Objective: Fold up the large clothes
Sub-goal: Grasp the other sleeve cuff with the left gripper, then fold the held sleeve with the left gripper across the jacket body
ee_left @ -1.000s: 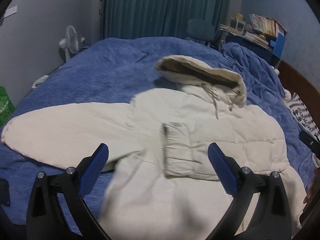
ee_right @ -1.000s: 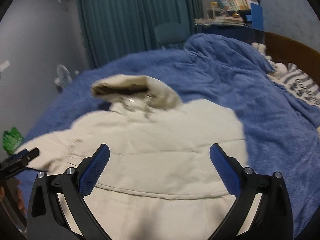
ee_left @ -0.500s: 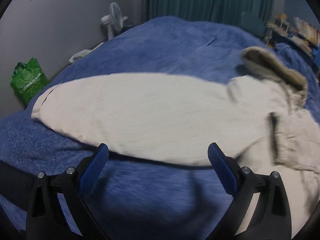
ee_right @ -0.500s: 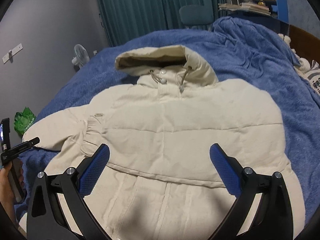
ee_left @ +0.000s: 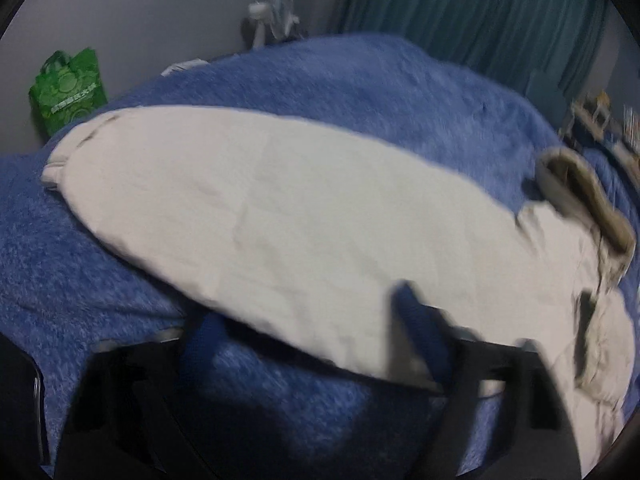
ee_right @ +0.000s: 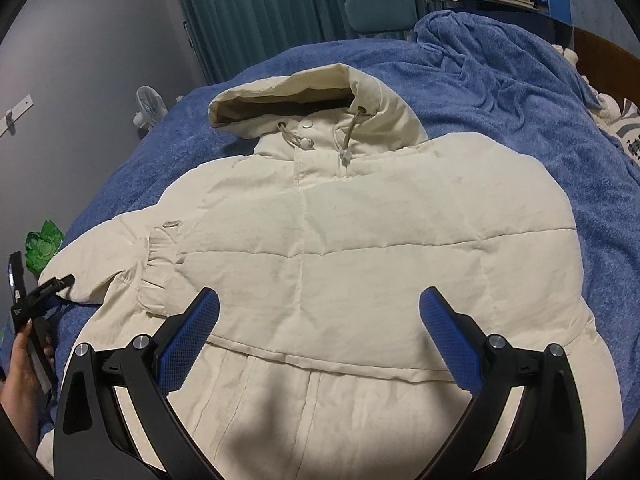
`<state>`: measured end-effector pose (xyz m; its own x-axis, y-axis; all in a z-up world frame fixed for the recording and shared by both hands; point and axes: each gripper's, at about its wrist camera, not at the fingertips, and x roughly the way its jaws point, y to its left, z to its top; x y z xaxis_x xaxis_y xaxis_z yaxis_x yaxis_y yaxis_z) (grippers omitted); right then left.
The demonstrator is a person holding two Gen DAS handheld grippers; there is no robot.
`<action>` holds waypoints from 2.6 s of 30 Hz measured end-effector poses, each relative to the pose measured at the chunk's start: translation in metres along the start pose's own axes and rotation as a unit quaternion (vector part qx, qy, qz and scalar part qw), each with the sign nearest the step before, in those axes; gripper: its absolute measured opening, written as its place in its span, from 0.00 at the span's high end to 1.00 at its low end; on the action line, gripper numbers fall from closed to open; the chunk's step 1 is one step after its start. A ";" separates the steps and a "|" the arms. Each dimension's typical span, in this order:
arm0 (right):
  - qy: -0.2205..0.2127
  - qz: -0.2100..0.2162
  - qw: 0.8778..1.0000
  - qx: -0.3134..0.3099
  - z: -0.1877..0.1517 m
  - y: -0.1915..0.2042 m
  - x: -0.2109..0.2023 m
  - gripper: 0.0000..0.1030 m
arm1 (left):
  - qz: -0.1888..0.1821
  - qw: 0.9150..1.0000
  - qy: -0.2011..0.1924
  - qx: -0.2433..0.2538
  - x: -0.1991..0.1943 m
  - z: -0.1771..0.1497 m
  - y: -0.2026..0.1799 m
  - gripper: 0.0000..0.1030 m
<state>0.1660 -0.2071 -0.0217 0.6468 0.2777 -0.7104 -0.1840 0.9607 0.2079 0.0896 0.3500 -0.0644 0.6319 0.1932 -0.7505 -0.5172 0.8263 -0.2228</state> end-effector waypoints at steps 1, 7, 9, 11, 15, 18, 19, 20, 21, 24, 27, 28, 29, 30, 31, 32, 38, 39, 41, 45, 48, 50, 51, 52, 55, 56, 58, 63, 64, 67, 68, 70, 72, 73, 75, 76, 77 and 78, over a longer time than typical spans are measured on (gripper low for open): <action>0.000 0.001 1.000 0.000 0.000 0.001 0.000 0.06 | 0.006 1.000 -0.006 -0.003 -0.001 0.003 0.000 0.60; -0.005 0.007 1.000 -0.005 -0.001 0.005 -0.004 0.06 | 0.013 0.997 -0.081 0.006 -0.029 0.017 -0.004 0.76; -0.004 0.006 1.000 -0.007 -0.002 0.006 -0.004 0.06 | 0.033 0.997 -0.064 0.020 -0.019 0.016 -0.009 0.76; -0.002 0.007 1.000 -0.006 -0.002 0.005 -0.004 0.06 | 0.035 0.999 -0.036 0.014 -0.007 0.013 -0.008 0.76; -0.006 0.008 1.000 -0.001 0.000 0.004 -0.007 0.06 | 0.028 0.998 -0.052 -0.001 -0.015 0.017 -0.008 0.87; -0.015 0.006 1.000 -0.003 0.002 0.005 -0.011 0.06 | 0.015 0.995 -0.103 0.006 -0.047 0.028 -0.024 0.92; -0.016 0.005 1.000 -0.003 0.003 0.005 -0.012 0.06 | 0.014 0.992 -0.125 0.021 -0.062 0.031 -0.037 0.93; -0.016 0.005 1.000 -0.003 0.003 0.005 -0.013 0.06 | 0.013 0.989 -0.142 0.036 -0.075 0.033 -0.049 0.93; -0.015 0.005 1.000 -0.002 0.003 0.004 -0.013 0.06 | 0.006 0.986 -0.159 0.050 -0.088 0.035 -0.062 0.94; -0.015 0.009 1.000 0.000 0.003 0.003 -0.017 0.06 | -0.019 0.977 -0.195 0.080 -0.118 0.035 -0.097 0.95; -0.019 0.010 1.000 -0.007 0.003 0.002 -0.022 0.06 | -0.056 0.967 -0.225 0.110 -0.149 0.031 -0.138 0.96; -0.022 0.007 1.000 -0.010 0.004 0.001 -0.026 0.06 | -0.074 0.962 -0.233 0.122 -0.159 0.028 -0.156 0.96; -0.026 0.004 1.000 -0.011 0.005 -0.002 -0.030 0.06 | -0.087 0.958 -0.239 0.133 -0.167 0.024 -0.172 0.96; -0.029 0.002 1.000 -0.010 0.006 -0.004 -0.034 0.06 | -0.097 0.955 -0.242 0.143 -0.172 0.020 -0.186 0.96; -0.033 0.001 0.999 -0.007 0.008 -0.009 -0.038 0.06 | -0.113 0.950 -0.244 0.157 -0.179 0.014 -0.204 0.96; -0.036 0.001 0.999 -0.002 0.010 -0.013 -0.042 0.06 | -0.127 0.947 -0.244 0.168 -0.183 0.009 -0.217 0.96; -0.052 -0.012 0.998 0.031 0.020 -0.047 -0.064 0.06 | -0.204 0.929 -0.202 0.233 -0.178 -0.038 -0.300 0.96; -0.054 -0.013 0.998 0.040 0.022 -0.053 -0.066 0.06 | -0.209 0.927 -0.195 0.244 -0.176 -0.046 -0.311 0.96; -0.061 -0.015 0.996 0.061 0.025 -0.067 -0.073 0.06 | -0.212 0.921 -0.175 0.276 -0.164 -0.067 -0.336 0.96; -0.069 -0.018 0.994 0.083 0.028 -0.083 -0.080 0.06 | -0.228 0.913 -0.124 0.314 -0.139 -0.101 -0.363 0.96; -0.068 -0.018 0.994 0.086 0.029 -0.084 -0.080 0.06 | -0.222 0.910 -0.081 0.340 -0.114 -0.121 -0.373 0.96; -0.064 -0.018 0.994 0.083 0.028 -0.082 -0.079 0.06 | -0.224 0.911 -0.059 0.342 -0.102 -0.131 -0.375 0.96; -0.063 -0.017 0.995 0.081 0.028 -0.081 -0.079 0.06 | -0.228 0.910 -0.042 0.344 -0.096 -0.135 -0.375 0.95; -0.063 -0.017 0.995 0.079 0.028 -0.080 -0.078 0.06 | -0.233 0.909 -0.025 0.344 -0.091 -0.138 -0.374 0.92; -0.062 -0.016 0.995 0.073 0.029 -0.075 -0.080 0.06 | -0.253 0.907 0.022 0.336 -0.075 -0.148 -0.374 0.76; -0.063 -0.017 0.995 0.072 0.029 -0.074 -0.082 0.06 | -0.263 0.905 0.033 0.333 -0.073 -0.150 -0.373 0.69; -0.064 -0.017 0.995 0.074 0.031 -0.073 -0.085 0.06 | -0.284 0.898 0.053 0.332 -0.073 -0.156 -0.373 0.35; -0.068 -0.023 0.995 0.071 0.033 -0.063 -0.097 0.06 | -0.278 0.896 0.045 0.343 -0.096 -0.162 -0.363 0.30; -0.069 -0.024 0.995 0.067 0.034 -0.060 -0.101 0.06 | -0.275 0.896 0.044 0.345 -0.102 -0.161 -0.356 0.30; -0.070 -0.028 0.995 0.059 0.035 -0.050 -0.106 0.06 | -0.243 0.906 0.032 0.345 -0.116 -0.150 -0.330 0.30; -0.069 -0.027 0.996 0.056 0.035 -0.046 -0.107 0.06 | -0.230 0.912 0.028 0.338 -0.119 -0.143 -0.319 0.30; -0.061 -0.026 0.997 0.050 0.034 -0.036 -0.105 0.06 | -0.218 0.926 0.022 0.307 -0.123 -0.124 -0.296 0.30; -0.052 -0.020 0.998 0.036 0.032 -0.019 -0.100 0.06 | -0.207 0.940 0.013 0.271 -0.125 -0.104 -0.272 0.30; -0.046 -0.019 0.998 0.026 0.030 -0.008 -0.095 0.06 | -0.195 0.948 0.006 0.253 -0.124 -0.093 -0.259 0.30; -0.034 -0.014 0.999 0.003 0.027 0.012 -0.086 0.06 | -0.171 0.961 -0.009 0.218 -0.122 -0.072 -0.233 0.30; -0.025 -0.009 0.999 -0.018 0.024 0.028 -0.078 0.06 | -0.162 0.965 -0.014 0.207 -0.120 -0.066 -0.225 0.30; -0.020 -0.005 0.999 -0.032 0.022 0.039 -0.074 0.06 | -0.149 0.969 -0.019 0.195 -0.116 -0.058 -0.214 0.30; -0.011 0.000 0.998 -0.054 0.018 0.055 -0.067 0.06 | -0.136 0.974 -0.020 0.182 -0.110 -0.051 -0.204 0.30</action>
<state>0.1259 -0.1729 0.0496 0.6620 0.2789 -0.6957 -0.2619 0.9558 0.1339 0.0957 0.1326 0.0320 0.7427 -0.0439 -0.6682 -0.0942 0.9811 -0.1692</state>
